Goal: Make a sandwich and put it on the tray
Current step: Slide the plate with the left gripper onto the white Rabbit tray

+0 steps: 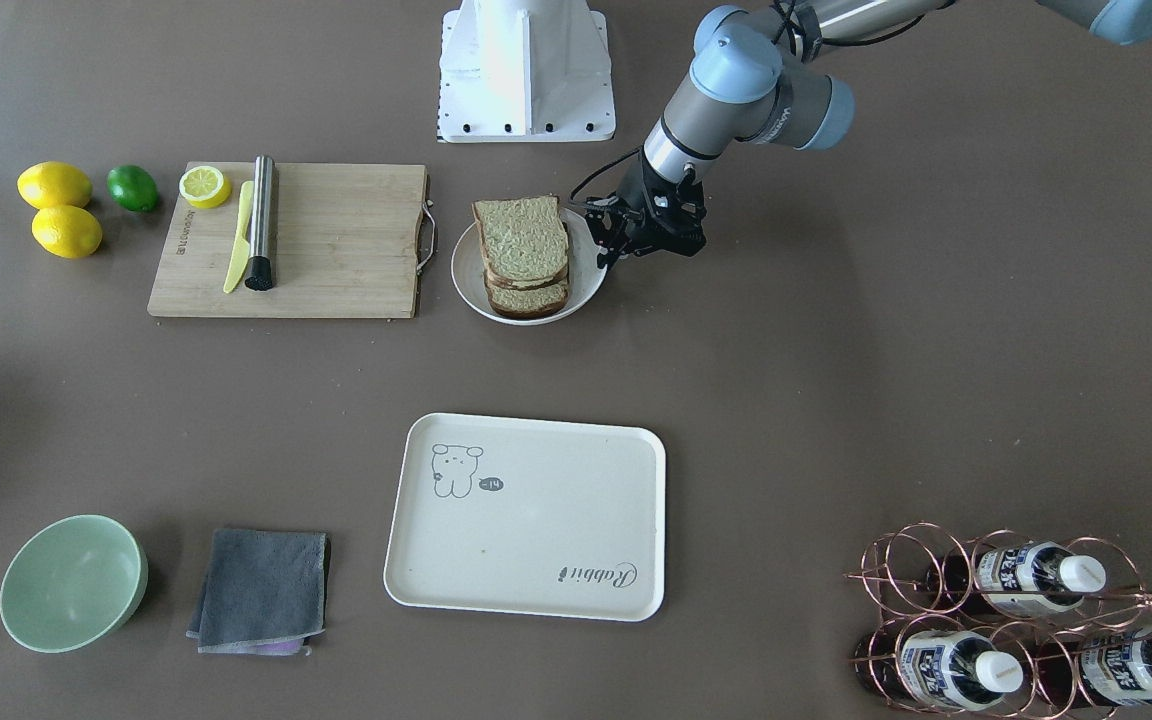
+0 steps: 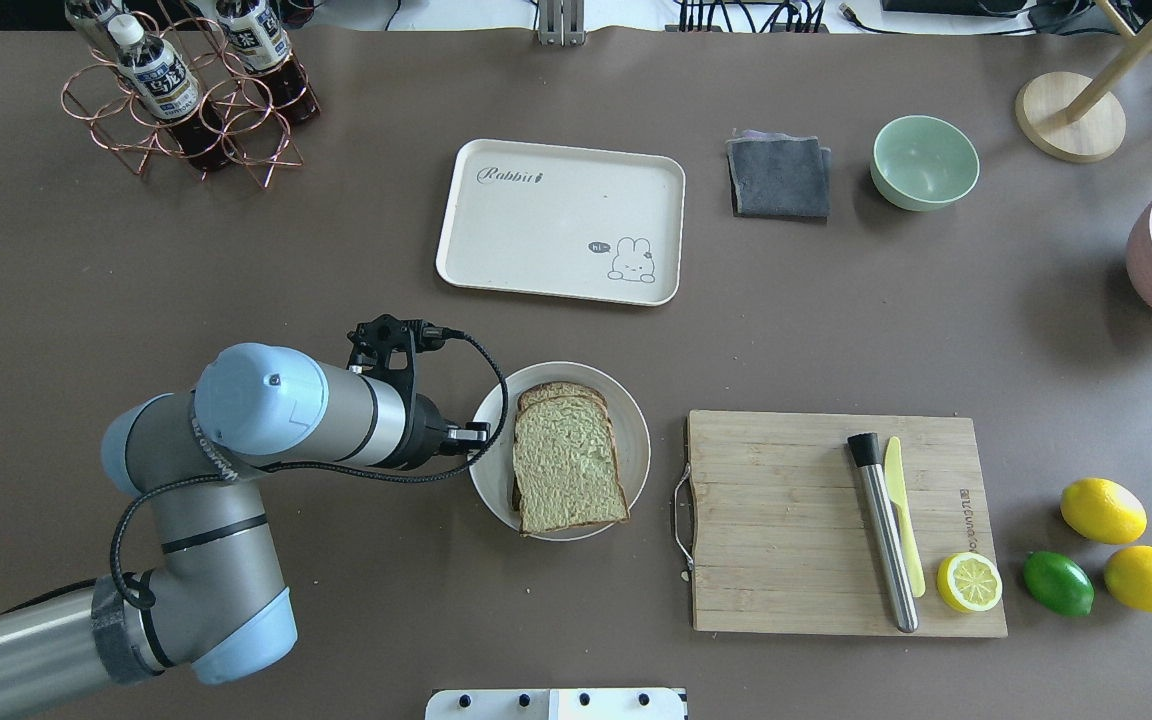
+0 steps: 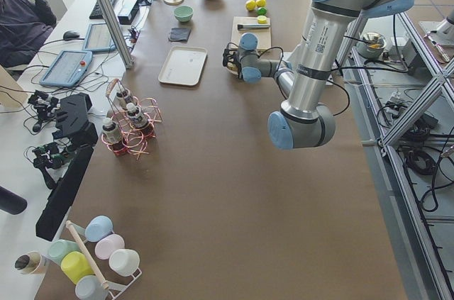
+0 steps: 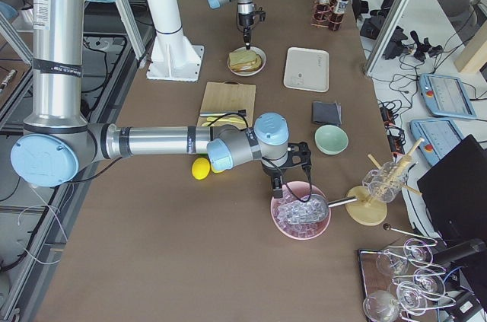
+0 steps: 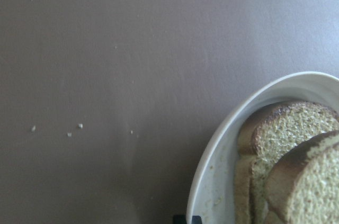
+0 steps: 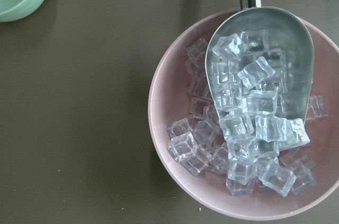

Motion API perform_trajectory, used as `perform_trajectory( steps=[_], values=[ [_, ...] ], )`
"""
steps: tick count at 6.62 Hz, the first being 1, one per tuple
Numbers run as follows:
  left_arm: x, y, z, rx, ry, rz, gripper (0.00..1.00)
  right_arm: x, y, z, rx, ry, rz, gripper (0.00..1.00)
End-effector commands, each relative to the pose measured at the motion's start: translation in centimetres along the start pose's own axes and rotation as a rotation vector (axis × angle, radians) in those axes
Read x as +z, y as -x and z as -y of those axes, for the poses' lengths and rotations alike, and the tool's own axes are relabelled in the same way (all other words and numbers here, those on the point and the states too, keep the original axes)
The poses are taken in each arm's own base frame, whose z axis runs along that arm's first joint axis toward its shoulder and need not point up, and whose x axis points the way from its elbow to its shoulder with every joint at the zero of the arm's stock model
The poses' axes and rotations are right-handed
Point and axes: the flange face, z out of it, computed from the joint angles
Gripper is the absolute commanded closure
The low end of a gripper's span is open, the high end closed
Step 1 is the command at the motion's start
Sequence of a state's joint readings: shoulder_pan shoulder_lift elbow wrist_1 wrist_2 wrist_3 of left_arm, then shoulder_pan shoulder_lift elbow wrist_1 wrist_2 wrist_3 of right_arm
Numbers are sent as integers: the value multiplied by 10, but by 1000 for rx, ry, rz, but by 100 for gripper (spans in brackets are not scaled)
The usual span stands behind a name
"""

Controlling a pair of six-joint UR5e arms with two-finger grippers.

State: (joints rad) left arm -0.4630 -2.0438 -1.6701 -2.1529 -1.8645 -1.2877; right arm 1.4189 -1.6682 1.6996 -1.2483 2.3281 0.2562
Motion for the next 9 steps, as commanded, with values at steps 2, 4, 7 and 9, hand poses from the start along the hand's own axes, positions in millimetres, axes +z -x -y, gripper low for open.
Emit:
perform_trajectory(
  steps=[2, 4, 7, 9],
  values=[
    [-5, -11, 110, 21, -22, 7, 100, 2, -4, -6, 7, 7, -4, 0],
    [6, -21, 179, 18, -35, 46, 100, 2, -4, -7, 5, 6, -6, 0],
    [12, -12, 274, 60, -40, 131, 100, 4, -7, -12, 11, 12, -4, 0],
    [19, -14, 292, 74, -39, 153, 100, 4, -7, -14, 12, 14, -2, 0]
  ],
)
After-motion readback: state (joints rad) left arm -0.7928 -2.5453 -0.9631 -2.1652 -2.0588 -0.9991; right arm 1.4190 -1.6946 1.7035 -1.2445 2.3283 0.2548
